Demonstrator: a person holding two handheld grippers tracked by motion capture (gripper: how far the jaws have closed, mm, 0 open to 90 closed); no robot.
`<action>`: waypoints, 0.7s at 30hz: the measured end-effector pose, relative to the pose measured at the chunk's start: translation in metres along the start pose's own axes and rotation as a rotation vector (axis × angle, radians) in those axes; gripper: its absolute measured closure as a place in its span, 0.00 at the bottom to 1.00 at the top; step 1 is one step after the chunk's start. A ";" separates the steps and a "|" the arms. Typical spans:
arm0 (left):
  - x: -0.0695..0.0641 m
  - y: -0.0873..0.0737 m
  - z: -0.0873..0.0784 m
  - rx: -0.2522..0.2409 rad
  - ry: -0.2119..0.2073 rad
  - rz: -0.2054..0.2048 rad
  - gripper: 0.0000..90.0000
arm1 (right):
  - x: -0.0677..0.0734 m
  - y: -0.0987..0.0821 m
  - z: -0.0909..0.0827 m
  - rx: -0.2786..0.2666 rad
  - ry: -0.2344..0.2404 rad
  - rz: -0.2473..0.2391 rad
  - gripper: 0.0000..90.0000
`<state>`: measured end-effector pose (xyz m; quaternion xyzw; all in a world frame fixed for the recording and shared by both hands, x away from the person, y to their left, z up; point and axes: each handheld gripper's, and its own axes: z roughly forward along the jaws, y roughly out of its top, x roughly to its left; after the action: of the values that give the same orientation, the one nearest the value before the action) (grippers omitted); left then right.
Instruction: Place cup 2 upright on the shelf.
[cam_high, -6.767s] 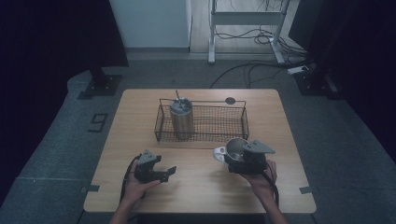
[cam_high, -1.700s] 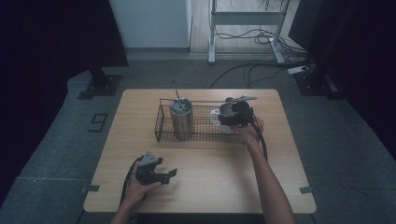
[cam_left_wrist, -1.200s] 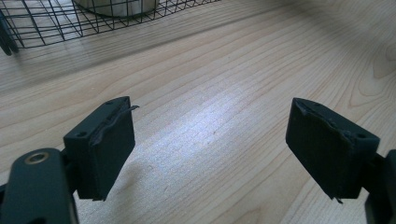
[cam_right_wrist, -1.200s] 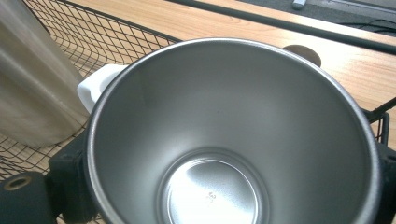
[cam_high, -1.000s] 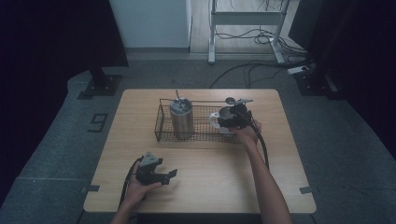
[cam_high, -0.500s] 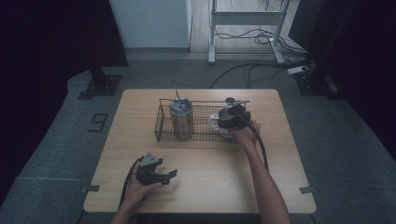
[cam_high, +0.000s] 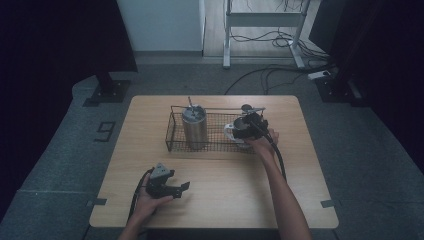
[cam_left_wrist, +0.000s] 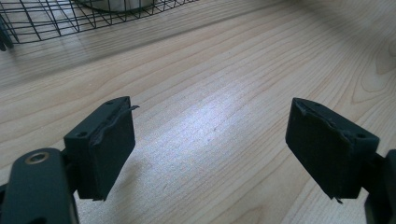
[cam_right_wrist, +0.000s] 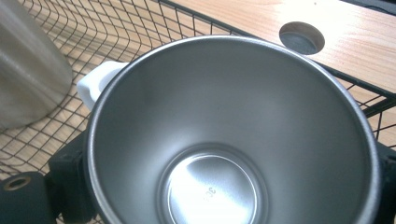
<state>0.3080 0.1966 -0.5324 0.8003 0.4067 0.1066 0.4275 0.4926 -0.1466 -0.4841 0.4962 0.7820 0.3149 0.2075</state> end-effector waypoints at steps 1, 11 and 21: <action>0.000 0.000 0.000 0.003 0.000 0.002 0.18 | 0.000 0.000 0.000 0.008 0.000 -0.004 0.08; -0.001 0.000 0.001 0.007 -0.003 0.006 0.18 | -0.003 -0.002 -0.006 0.083 -0.012 -0.024 0.07; -0.001 0.000 0.001 0.010 -0.005 0.005 0.18 | -0.007 -0.004 -0.009 0.089 0.019 -0.039 0.05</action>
<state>0.3082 0.1957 -0.5325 0.8038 0.4043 0.1037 0.4240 0.4868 -0.1566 -0.4805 0.4866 0.8067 0.2806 0.1839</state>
